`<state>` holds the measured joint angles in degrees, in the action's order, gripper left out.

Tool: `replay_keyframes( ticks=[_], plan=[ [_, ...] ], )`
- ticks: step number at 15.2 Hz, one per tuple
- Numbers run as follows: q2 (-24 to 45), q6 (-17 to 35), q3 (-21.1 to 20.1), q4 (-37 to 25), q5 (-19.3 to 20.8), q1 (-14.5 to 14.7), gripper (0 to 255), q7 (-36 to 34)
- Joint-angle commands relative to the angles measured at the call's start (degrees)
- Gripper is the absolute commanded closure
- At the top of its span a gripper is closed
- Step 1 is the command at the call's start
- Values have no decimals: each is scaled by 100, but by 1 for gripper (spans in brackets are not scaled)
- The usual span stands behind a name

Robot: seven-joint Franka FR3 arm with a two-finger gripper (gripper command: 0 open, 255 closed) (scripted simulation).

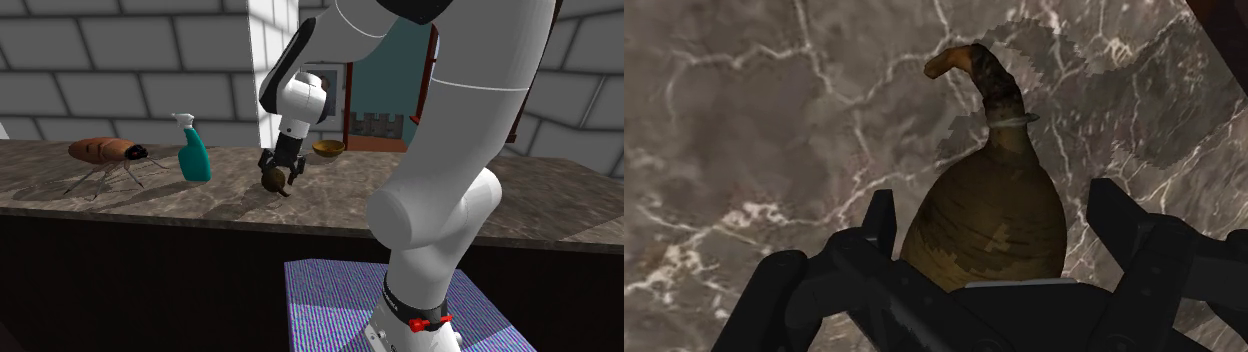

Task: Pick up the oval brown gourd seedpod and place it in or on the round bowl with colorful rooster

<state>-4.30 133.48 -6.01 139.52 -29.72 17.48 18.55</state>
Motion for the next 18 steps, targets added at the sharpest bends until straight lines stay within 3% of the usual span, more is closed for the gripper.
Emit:
replay_keyframes(
  ticks=[1, 4, 5, 14, 18],
  plan=[
    [5, 6, -1, -1, -3, 1, 0, 0],
    [5, 6, -1, -1, -2, 1, 0, 0],
    [5, 6, -1, -1, -2, 1, 255, 0],
    [5, 6, -2, -1, -3, 1, 255, 0],
    [-211, -289, 13, -100, 114, -22, 255, -154]
  ],
)
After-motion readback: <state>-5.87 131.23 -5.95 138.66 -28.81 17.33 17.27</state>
